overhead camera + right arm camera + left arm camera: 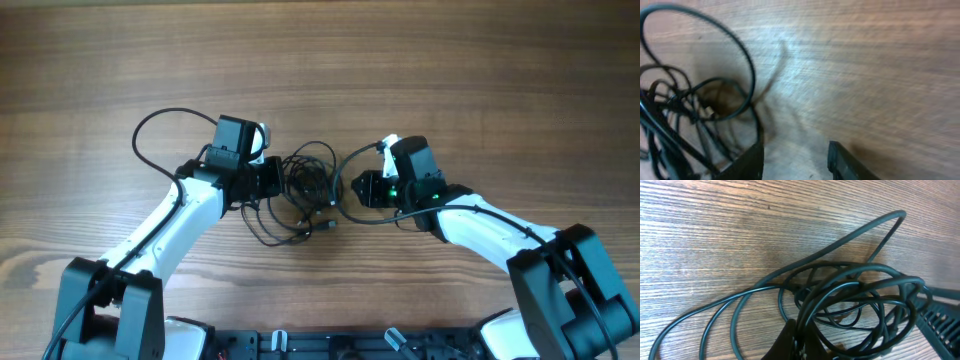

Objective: Untangle cables

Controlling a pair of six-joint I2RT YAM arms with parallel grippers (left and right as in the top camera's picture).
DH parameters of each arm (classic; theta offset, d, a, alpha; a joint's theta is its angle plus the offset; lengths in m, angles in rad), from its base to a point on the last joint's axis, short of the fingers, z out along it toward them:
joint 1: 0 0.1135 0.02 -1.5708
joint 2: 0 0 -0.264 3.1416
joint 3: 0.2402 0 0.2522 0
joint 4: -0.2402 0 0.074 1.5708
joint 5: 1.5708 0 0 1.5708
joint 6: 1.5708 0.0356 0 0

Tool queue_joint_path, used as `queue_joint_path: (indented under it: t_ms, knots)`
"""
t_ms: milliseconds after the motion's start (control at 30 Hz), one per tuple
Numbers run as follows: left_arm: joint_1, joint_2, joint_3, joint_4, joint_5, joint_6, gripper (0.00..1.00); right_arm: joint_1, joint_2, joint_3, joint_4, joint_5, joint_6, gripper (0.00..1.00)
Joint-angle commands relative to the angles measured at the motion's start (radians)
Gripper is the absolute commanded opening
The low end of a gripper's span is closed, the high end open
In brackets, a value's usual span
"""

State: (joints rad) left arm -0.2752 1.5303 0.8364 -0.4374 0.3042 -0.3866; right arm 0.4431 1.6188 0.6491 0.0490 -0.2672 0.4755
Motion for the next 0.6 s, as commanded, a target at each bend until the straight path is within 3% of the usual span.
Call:
queue_joint_path:
  t_ms: [0,100,200,467,567]
  knots:
    - [0.004,-0.010,-0.003,0.012,0.092,0.046,0.04,0.002,-0.016,0.003,0.064,-0.072,-0.154,0.45]
    - [0.004,-0.010,-0.003,0.023,0.213,0.144,0.04,0.002,-0.016,0.003,0.135,-0.281,-0.309,0.50]
    - [0.004,-0.010,-0.003,0.013,0.302,0.238,0.04,0.002,-0.016,0.003,0.173,-0.342,-0.380,0.54]
    - [0.004,-0.010,-0.003,-0.019,0.309,0.280,0.04,0.002,-0.016,0.003,0.190,-0.560,-0.575,0.66]
    - [0.004,-0.010,-0.003,-0.016,0.309,0.279,0.04,0.002,-0.016,0.003,0.189,-0.571,-0.579,0.45]
